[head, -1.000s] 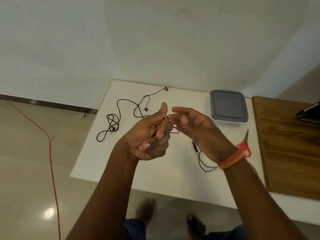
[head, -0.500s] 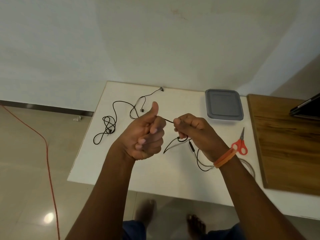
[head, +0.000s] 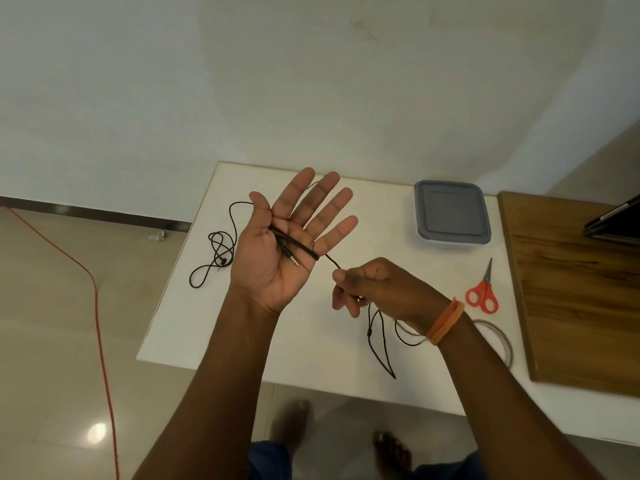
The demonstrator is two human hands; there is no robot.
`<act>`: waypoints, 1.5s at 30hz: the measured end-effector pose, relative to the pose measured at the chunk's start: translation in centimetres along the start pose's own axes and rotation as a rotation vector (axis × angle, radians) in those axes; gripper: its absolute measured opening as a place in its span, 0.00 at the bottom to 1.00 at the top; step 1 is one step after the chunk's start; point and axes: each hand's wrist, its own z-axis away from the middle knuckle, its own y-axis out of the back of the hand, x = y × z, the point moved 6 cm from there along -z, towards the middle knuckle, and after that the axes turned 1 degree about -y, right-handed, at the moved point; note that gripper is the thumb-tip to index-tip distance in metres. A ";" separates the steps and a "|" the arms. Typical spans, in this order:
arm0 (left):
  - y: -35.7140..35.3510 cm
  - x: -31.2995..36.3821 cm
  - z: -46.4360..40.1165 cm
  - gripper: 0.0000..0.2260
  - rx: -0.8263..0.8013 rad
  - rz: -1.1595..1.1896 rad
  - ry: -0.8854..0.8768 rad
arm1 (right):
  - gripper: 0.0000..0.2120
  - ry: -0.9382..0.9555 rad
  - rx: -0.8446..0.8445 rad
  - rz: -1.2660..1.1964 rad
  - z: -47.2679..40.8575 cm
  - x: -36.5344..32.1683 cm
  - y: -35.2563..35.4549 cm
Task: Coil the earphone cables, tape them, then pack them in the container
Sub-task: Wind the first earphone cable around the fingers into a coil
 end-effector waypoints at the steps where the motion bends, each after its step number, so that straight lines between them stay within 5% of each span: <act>1: 0.2 0.0 -0.1 0.32 0.014 -0.010 -0.011 | 0.24 -0.015 -0.013 0.015 0.0 0.1 -0.1; 11: 2.2 -0.4 -0.3 0.31 0.413 -0.249 -0.040 | 0.13 -0.130 -0.296 0.122 0.8 0.5 -2.0; 20: 3.1 0.7 0.5 0.23 0.596 -0.631 -0.062 | 0.18 -0.127 -0.017 -0.051 0.8 0.0 0.8; 25: 2.0 -0.8 0.5 0.20 0.546 -1.004 -0.019 | 0.14 -0.097 0.137 -0.022 0.8 -0.2 2.5; 29: 2.1 -1.1 0.2 0.18 0.503 -1.152 0.006 | 0.14 -0.016 0.112 0.030 1.2 -1.3 2.1; 35: 2.2 -2.7 0.2 0.21 0.294 -1.721 0.173 | 0.11 0.071 0.119 0.011 1.6 -2.0 2.4; 45: 0.9 -3.6 0.8 0.35 0.197 -1.539 0.433 | 0.04 0.120 0.245 -0.089 2.1 -1.2 4.6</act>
